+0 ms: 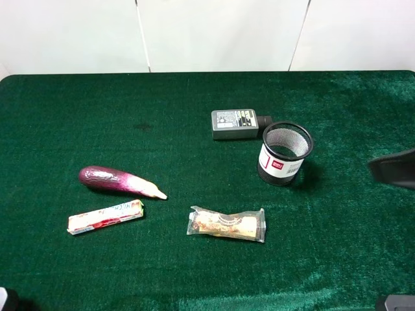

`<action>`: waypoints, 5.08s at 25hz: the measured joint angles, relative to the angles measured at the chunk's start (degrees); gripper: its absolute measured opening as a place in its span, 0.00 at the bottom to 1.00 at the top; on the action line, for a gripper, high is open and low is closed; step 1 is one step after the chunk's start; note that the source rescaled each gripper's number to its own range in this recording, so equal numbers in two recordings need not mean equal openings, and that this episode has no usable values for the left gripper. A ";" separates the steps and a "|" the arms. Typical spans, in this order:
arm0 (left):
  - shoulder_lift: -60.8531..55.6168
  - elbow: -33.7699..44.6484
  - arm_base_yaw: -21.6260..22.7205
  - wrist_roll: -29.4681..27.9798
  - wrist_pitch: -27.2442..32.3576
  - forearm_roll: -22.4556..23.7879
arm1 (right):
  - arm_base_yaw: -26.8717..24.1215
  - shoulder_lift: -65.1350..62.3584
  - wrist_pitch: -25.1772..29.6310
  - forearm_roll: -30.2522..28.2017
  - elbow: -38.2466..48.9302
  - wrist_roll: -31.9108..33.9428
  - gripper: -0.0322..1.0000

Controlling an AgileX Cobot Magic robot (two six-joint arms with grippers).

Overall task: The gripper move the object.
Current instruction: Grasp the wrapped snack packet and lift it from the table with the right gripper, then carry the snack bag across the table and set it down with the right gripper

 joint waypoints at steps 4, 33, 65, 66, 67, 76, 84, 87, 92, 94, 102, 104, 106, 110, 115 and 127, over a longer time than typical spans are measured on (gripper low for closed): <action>0.00 0.00 0.00 0.00 0.00 0.00 | 7.96 6.09 -0.59 -2.75 -0.47 -0.04 1.00; 0.00 0.00 0.00 0.00 0.00 0.00 | 34.38 42.39 -24.69 -12.79 -0.76 3.11 1.00; 0.00 0.00 0.00 0.00 0.00 0.00 | 37.73 64.31 -35.85 -14.24 -5.38 3.43 0.96; 0.00 0.00 0.00 0.00 0.00 0.00 | 37.73 64.31 -35.91 -14.24 -5.38 3.48 0.96; 0.00 0.00 0.00 0.00 0.00 0.00 | 37.73 64.31 -36.06 -14.24 -5.38 3.48 0.96; 0.00 0.00 0.00 0.00 0.00 0.00 | 37.73 64.90 -36.31 -15.27 -5.38 6.61 0.59; 0.00 0.00 0.00 0.00 0.00 0.00 | 37.73 64.90 -36.06 -15.38 -5.41 6.67 0.17; 0.00 0.00 0.00 0.00 0.00 0.00 | 37.73 64.85 -35.54 -15.38 -5.58 6.67 0.06; 0.00 0.00 0.00 0.00 0.00 0.00 | 37.73 64.85 -35.23 -15.32 -5.63 6.67 0.06; 0.00 0.00 0.00 0.00 0.00 0.00 | 37.73 64.85 -35.11 -15.32 -5.69 6.67 0.06; 0.00 0.00 0.00 0.00 0.00 0.00 | 37.73 61.47 -27.70 -14.59 -7.27 6.67 0.04; 0.00 0.00 0.00 0.00 0.00 0.00 | 37.73 59.85 -23.52 -13.90 -9.61 6.67 0.04; 0.00 0.00 0.00 0.00 0.00 0.00 | 37.73 57.94 -18.74 -13.06 -12.14 6.67 0.04; 0.00 0.00 0.00 0.00 0.00 0.00 | 37.73 54.35 -8.31 -12.56 -18.35 6.68 0.04; 0.00 0.00 0.00 0.00 0.00 0.00 | 35.40 50.80 4.00 -12.29 -26.20 6.61 0.04; 0.00 0.00 0.00 0.00 0.00 0.00 | 19.39 48.54 10.69 -14.25 -37.07 3.28 0.04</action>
